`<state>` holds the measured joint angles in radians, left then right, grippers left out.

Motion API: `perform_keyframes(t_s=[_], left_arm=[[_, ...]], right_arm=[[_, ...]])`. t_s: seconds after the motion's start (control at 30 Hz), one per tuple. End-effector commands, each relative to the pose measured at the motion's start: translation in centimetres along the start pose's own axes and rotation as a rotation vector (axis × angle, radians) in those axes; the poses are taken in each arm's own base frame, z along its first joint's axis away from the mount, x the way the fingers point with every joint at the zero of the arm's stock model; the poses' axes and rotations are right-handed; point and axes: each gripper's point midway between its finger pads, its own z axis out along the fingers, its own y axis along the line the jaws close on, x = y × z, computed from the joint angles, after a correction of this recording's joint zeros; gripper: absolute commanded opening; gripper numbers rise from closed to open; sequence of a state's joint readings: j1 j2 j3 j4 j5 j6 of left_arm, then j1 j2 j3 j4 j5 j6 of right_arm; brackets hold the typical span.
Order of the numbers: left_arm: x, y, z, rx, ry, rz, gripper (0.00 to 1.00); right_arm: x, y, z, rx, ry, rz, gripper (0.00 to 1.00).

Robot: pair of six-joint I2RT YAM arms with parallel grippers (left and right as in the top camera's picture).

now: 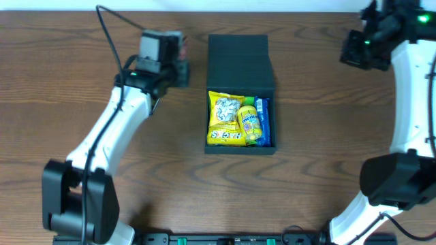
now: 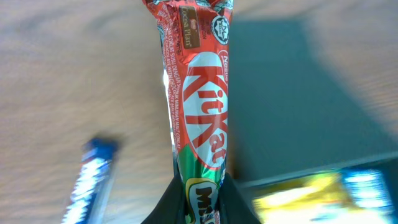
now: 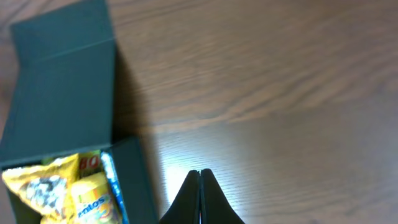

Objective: Pack container
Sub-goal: 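Lift the KitKat bar with left gripper and drop it into box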

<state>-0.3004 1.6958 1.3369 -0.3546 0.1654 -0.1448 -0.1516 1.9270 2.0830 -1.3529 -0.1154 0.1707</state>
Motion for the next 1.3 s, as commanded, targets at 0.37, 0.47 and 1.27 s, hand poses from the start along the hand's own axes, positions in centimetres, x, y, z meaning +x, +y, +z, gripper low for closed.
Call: perform_keyframes(t_s=[0.37, 0.47, 1.27], left_arm=[[7.0, -19.1, 0.9, 0.245, 0.099, -0.031, 0.06], [8.0, -20.7, 0.6, 0.271, 0.113, -0.016, 0.06], [8.6, -22.6, -0.6, 0.317, 0.134, -0.086, 0.95]], right_arm=[[-1.2, -6.1, -0.8, 0.053, -0.038, 0.189, 0.01], [-1.3, -6.3, -0.8, 0.054, -0.039, 0.192, 0.02], [-1.1, -6.2, -0.8, 0.05, -0.033, 0.193, 0.02]])
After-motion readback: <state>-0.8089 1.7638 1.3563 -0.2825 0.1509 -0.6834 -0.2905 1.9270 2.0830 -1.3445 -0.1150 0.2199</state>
